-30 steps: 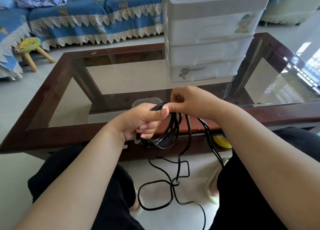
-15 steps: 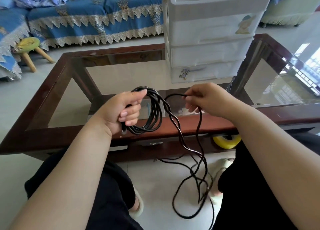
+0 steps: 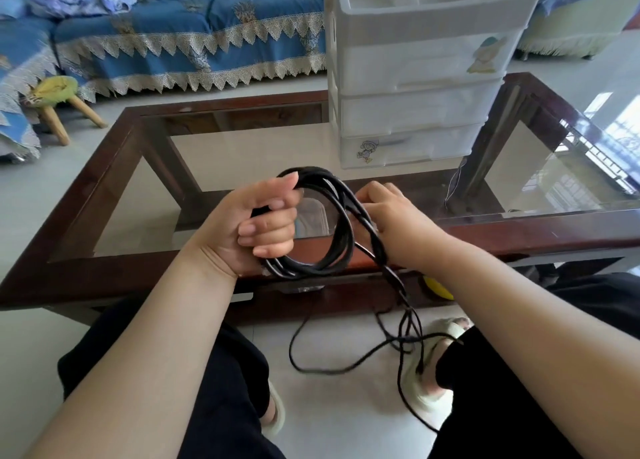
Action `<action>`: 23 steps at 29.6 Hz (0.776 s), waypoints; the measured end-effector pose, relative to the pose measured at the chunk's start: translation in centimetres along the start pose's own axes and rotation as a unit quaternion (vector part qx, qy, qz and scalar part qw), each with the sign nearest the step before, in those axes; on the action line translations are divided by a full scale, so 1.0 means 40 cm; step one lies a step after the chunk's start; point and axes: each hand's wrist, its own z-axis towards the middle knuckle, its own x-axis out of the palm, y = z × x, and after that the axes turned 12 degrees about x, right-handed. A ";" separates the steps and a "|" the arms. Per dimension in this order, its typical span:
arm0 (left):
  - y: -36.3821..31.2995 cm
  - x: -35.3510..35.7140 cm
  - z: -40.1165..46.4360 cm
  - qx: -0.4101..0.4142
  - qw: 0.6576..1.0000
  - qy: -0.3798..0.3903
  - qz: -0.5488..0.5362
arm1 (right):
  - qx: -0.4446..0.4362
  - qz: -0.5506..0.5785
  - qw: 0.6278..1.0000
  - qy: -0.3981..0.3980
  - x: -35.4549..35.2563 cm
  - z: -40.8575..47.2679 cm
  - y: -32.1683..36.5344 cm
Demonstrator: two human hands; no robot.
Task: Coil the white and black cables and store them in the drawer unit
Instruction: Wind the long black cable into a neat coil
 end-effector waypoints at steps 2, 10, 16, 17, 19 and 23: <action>-0.008 -0.006 0.000 0.007 0.997 -0.059 0.044 | 0.043 0.097 0.993 -0.052 -0.003 -0.005 0.027; -0.006 -0.011 0.004 0.005 0.978 -0.159 0.135 | 0.126 0.289 0.946 0.070 -0.052 -0.019 0.095; -0.015 -0.005 -0.005 0.010 0.965 -0.155 0.212 | 0.131 0.224 0.946 0.192 -0.095 -0.013 0.079; -0.013 -0.005 -0.007 0.004 0.968 -0.133 0.214 | 0.136 0.195 0.949 0.206 -0.102 -0.013 0.069; -0.007 -0.008 -0.009 -0.029 0.969 -0.086 0.231 | 0.145 0.150 0.962 0.178 -0.104 -0.005 0.047; 0.024 0.010 -0.003 -0.136 0.933 -0.005 0.334 | 0.157 0.090 0.982 -0.046 -0.077 -0.011 0.040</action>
